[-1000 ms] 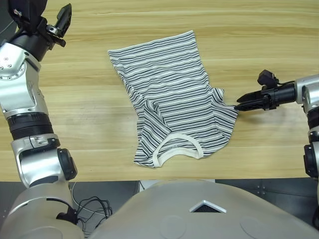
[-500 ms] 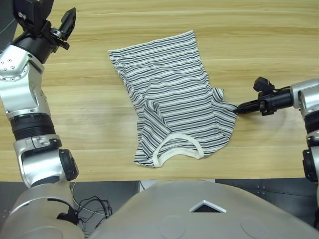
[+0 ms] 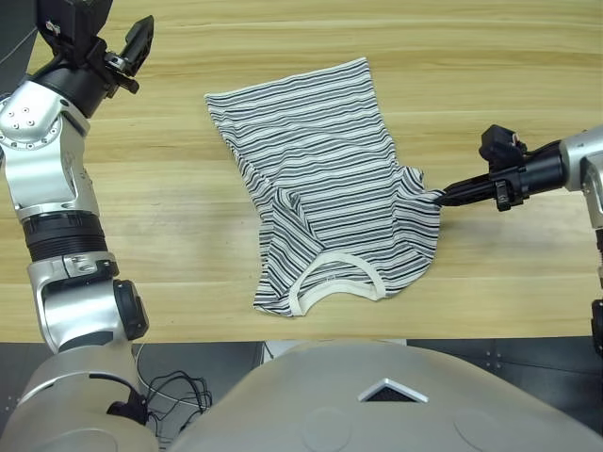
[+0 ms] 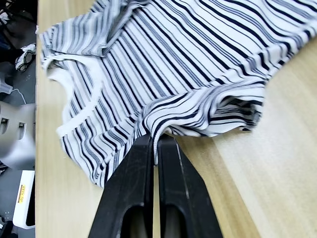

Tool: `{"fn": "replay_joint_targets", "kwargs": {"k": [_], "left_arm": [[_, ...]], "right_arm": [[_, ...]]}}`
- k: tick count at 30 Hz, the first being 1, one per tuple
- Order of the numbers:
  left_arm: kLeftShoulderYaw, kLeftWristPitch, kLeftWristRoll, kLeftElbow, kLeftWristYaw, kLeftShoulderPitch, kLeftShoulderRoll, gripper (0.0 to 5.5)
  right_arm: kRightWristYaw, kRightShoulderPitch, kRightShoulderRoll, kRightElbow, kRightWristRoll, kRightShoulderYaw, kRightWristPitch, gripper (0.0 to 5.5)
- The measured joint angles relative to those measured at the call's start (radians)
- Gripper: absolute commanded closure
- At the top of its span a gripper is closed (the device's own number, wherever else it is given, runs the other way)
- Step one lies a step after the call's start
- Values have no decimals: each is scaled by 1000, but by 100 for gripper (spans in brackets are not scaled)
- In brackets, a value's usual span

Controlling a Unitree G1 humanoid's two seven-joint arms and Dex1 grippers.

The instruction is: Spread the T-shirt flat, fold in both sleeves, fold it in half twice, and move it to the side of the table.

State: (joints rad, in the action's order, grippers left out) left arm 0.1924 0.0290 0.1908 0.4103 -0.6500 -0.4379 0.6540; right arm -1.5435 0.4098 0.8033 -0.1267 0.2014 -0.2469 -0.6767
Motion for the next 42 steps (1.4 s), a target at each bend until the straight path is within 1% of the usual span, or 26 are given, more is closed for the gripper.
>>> {"fn": "replay_joint_targets", "kwargs": {"k": [3,7,11,15,19,29,34,39,42], "left_arm": [[-2,0,0,-2,-1,-1,0,282],[-3,0,0,-3,-3,-1,0,282],[-4,0,0,-3,-8,-1,0,282],[-4,-1,0,-3,-13,-1,0,282],[-4,-11,0,3,-14,-1,0,282],[-10,-39,0,60,-17,-10,0,282],[-20,-56,0,82,-17,-17,-4,282],[-20,-67,0,88,-18,-19,-6,282],[-21,-69,0,88,-20,-19,-6,282]], "right_arm": [[5,-30,29,117,39,5,-27,538],[26,-36,32,195,61,-2,-36,538],[58,-32,18,231,58,-55,-24,538],[99,7,-45,223,31,-132,5,538],[116,16,-79,177,-4,-192,46,538],[131,25,-183,66,-42,-289,86,538],[138,26,-210,30,-44,-297,93,447],[124,26,-213,34,-33,-295,104,441],[103,31,-213,74,24,-273,66,441]]}}
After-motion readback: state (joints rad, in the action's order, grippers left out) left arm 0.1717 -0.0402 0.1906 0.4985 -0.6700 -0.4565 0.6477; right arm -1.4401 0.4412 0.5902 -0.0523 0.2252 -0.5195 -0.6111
